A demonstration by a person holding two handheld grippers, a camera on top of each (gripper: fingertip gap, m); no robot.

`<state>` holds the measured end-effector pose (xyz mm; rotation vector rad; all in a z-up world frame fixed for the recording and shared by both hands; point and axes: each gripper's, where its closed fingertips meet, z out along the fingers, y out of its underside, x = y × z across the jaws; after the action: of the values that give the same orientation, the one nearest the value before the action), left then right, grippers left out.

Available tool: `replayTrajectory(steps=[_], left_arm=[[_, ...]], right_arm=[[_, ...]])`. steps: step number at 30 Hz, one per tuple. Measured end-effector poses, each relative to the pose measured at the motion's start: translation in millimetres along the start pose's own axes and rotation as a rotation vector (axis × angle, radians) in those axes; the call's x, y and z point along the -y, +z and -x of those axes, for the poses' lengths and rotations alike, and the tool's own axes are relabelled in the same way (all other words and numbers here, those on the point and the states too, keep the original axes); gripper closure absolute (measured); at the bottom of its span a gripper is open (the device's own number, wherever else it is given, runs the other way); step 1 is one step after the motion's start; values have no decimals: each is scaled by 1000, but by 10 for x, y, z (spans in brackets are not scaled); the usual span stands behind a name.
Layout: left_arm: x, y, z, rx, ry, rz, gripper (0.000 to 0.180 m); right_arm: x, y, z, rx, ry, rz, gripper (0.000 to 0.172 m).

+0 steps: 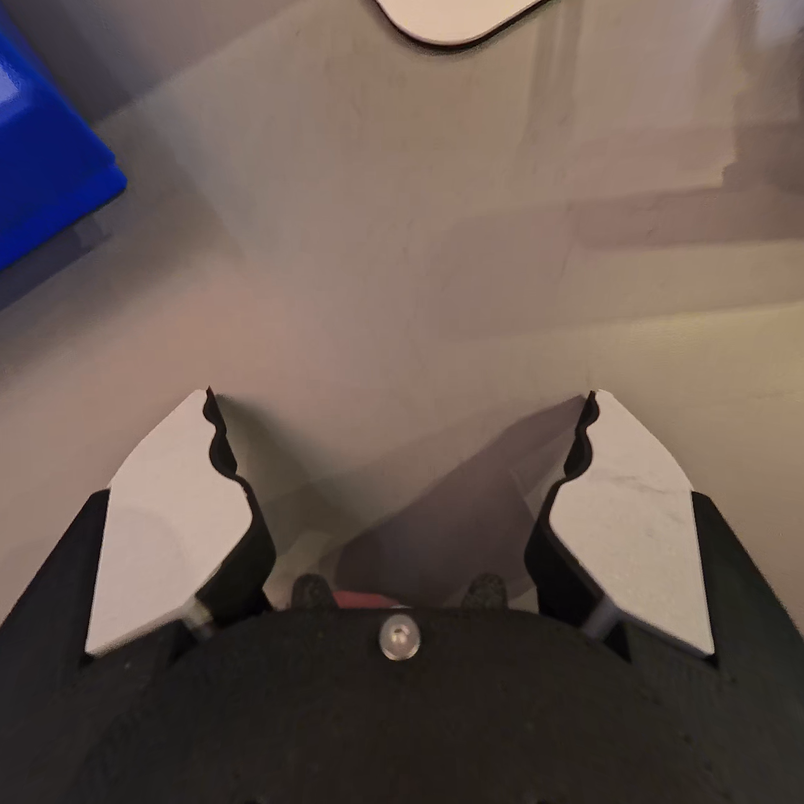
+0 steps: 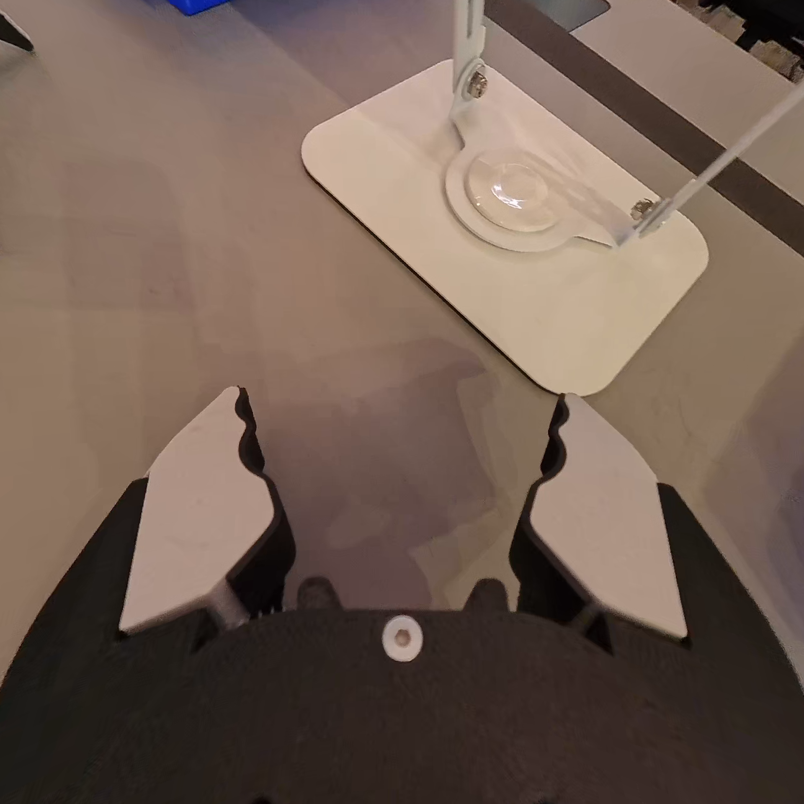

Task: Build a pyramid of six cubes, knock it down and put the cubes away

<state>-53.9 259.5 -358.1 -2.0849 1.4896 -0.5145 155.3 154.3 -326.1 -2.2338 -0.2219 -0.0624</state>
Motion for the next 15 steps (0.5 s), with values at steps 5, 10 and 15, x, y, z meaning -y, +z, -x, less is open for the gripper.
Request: replayTrajectory(steps=[5, 10, 15], left_arm=[[40, 34, -9, -16, 21, 8, 35], [97, 68, -16, -29, 31, 21, 35], [365, -247, 7, -49, 97, -52, 34]], right_arm=[[-86, -99, -126, -36, 31, -10, 40], [-112, -280, -276, -85, 54, -38, 41], [-4, -976, -826, -247, 74, -105, 47]])
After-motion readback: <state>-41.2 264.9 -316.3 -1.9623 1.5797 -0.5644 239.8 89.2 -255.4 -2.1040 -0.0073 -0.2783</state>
